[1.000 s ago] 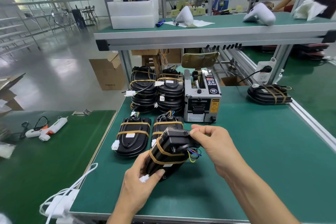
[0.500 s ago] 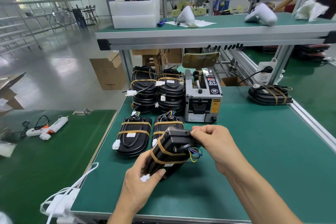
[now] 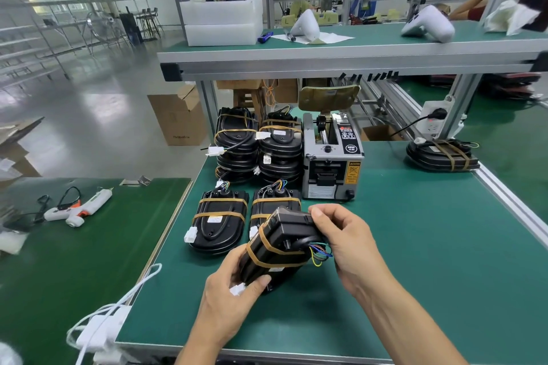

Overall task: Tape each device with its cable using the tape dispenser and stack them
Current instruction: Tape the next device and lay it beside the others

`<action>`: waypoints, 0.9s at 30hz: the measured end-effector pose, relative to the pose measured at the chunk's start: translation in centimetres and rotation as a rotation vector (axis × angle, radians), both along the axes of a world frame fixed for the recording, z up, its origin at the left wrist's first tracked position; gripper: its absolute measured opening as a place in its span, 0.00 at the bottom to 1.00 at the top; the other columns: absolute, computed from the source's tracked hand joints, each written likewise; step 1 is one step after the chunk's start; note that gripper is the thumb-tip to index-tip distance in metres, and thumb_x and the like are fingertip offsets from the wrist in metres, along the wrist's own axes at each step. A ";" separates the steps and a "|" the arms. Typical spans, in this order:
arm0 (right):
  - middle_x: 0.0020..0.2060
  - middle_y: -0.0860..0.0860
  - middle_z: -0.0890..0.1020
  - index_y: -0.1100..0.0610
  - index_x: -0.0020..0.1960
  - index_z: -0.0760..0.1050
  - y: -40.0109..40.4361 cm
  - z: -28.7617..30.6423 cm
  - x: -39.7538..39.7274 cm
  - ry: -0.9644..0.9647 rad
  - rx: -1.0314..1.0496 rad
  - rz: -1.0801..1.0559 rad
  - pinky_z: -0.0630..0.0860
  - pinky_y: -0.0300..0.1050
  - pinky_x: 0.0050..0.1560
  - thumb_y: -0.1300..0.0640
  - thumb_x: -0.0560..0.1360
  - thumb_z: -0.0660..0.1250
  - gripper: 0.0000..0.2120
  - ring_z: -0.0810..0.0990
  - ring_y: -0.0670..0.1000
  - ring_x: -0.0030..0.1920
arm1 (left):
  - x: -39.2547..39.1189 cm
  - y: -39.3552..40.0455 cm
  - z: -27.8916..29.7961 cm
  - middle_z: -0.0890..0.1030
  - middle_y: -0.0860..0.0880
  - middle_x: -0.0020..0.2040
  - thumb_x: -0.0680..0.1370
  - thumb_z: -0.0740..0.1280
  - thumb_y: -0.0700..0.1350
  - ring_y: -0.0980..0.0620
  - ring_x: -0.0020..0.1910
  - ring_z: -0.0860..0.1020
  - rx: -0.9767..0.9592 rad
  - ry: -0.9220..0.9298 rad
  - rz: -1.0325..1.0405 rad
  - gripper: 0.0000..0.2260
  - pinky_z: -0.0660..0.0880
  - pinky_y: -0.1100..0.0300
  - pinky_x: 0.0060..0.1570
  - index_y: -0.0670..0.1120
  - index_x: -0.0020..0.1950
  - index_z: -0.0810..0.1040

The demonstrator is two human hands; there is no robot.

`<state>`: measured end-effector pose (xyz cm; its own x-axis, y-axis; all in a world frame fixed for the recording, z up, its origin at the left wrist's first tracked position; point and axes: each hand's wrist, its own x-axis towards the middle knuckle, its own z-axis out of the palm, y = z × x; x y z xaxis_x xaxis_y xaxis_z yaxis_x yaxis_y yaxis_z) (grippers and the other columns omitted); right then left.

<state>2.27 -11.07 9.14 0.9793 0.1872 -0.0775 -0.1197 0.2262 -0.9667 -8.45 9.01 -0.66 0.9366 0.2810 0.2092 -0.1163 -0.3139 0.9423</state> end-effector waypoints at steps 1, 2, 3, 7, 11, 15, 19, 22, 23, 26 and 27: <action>0.40 0.51 0.87 0.60 0.49 0.83 0.1 0.0 -0.1 0.003 0.004 -0.009 0.78 0.34 0.40 0.62 0.81 0.69 0.05 0.83 0.45 0.40 | 0.0 0.0 0.0 0.86 0.56 0.64 0.74 0.78 0.60 0.55 0.65 0.84 -0.003 -0.001 -0.002 0.26 0.77 0.67 0.62 0.63 0.71 0.78; 0.41 0.51 0.88 0.59 0.50 0.84 0.2 0.0 -0.1 0.008 0.002 -0.014 0.78 0.35 0.41 0.61 0.82 0.68 0.06 0.84 0.45 0.41 | 0.0 0.1 -0.1 0.86 0.55 0.64 0.74 0.78 0.61 0.54 0.65 0.83 -0.006 -0.001 -0.004 0.27 0.78 0.65 0.63 0.63 0.72 0.78; 0.42 0.51 0.88 0.58 0.50 0.84 0.3 0.0 -0.2 0.013 -0.001 -0.019 0.79 0.36 0.43 0.61 0.82 0.67 0.07 0.84 0.45 0.42 | 0.0 0.1 -0.1 0.86 0.55 0.64 0.74 0.78 0.62 0.54 0.65 0.83 -0.008 0.003 -0.005 0.27 0.78 0.64 0.63 0.63 0.72 0.78; 0.44 0.55 0.88 0.57 0.48 0.84 0.5 0.3 -0.5 -0.003 -0.008 0.014 0.79 0.43 0.48 0.53 0.79 0.73 0.07 0.84 0.49 0.43 | -0.1 0.1 0.1 0.86 0.56 0.64 0.74 0.78 0.65 0.55 0.65 0.83 -0.011 0.013 -0.002 0.29 0.77 0.67 0.63 0.62 0.73 0.77; 0.45 0.57 0.88 0.58 0.49 0.84 0.6 0.5 -0.6 -0.029 -0.045 0.002 0.81 0.46 0.50 0.55 0.76 0.77 0.07 0.85 0.52 0.44 | -0.1 0.0 0.1 0.86 0.56 0.64 0.74 0.78 0.62 0.55 0.66 0.83 -0.013 0.012 0.001 0.27 0.77 0.66 0.64 0.62 0.72 0.77; 0.44 0.54 0.88 0.56 0.49 0.84 0.5 0.5 -0.6 -0.060 -0.092 0.016 0.80 0.43 0.48 0.52 0.76 0.77 0.07 0.85 0.50 0.45 | 0.0 0.0 0.2 0.86 0.56 0.65 0.75 0.78 0.61 0.56 0.65 0.83 -0.009 0.001 -0.001 0.27 0.77 0.67 0.63 0.62 0.73 0.77; 0.51 0.51 0.88 0.53 0.55 0.85 0.1 0.1 0.0 -0.015 -0.037 0.060 0.78 0.46 0.55 0.46 0.82 0.67 0.13 0.86 0.50 0.53 | -0.1 -0.1 0.4 0.85 0.57 0.65 0.74 0.77 0.66 0.57 0.66 0.83 -0.037 0.017 0.006 0.29 0.76 0.69 0.62 0.63 0.73 0.77; 0.64 0.45 0.84 0.43 0.68 0.79 -0.4 -0.8 0.5 0.071 0.098 0.138 0.73 0.48 0.62 0.35 0.78 0.61 0.24 0.81 0.45 0.64 | 0.0 0.1 0.2 0.85 0.57 0.66 0.74 0.78 0.60 0.57 0.67 0.82 -0.070 0.015 0.030 0.26 0.76 0.69 0.63 0.66 0.72 0.78; 0.69 0.44 0.80 0.42 0.72 0.76 -0.5 -1.3 0.5 0.097 0.126 0.162 0.72 0.48 0.65 0.34 0.75 0.61 0.28 0.78 0.44 0.67 | 0.0 0.1 0.1 0.85 0.57 0.66 0.74 0.78 0.59 0.57 0.68 0.82 -0.088 0.016 0.033 0.26 0.76 0.68 0.64 0.66 0.71 0.78; 0.74 0.46 0.75 0.44 0.75 0.71 -0.2 -3.3 -0.2 0.171 0.119 0.232 0.70 0.52 0.74 0.33 0.75 0.60 0.32 0.76 0.49 0.72 | 0.1 0.3 0.1 0.85 0.56 0.66 0.75 0.77 0.58 0.55 0.69 0.82 -0.121 0.028 0.031 0.25 0.77 0.66 0.65 0.63 0.72 0.79; 0.73 0.46 0.77 0.44 0.74 0.73 -0.1 -3.8 -0.5 0.162 0.102 0.260 0.70 0.53 0.75 0.32 0.74 0.61 0.31 0.77 0.49 0.71 | 0.0 0.3 0.3 0.86 0.55 0.66 0.75 0.77 0.58 0.54 0.68 0.82 -0.127 0.030 0.034 0.25 0.77 0.65 0.66 0.61 0.72 0.80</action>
<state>1.73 -11.19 5.33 0.8740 0.4447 -0.1959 -0.3365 0.2630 -0.9042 -8.41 9.34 -0.40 0.9314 0.3353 0.1415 -0.0783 -0.1952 0.9776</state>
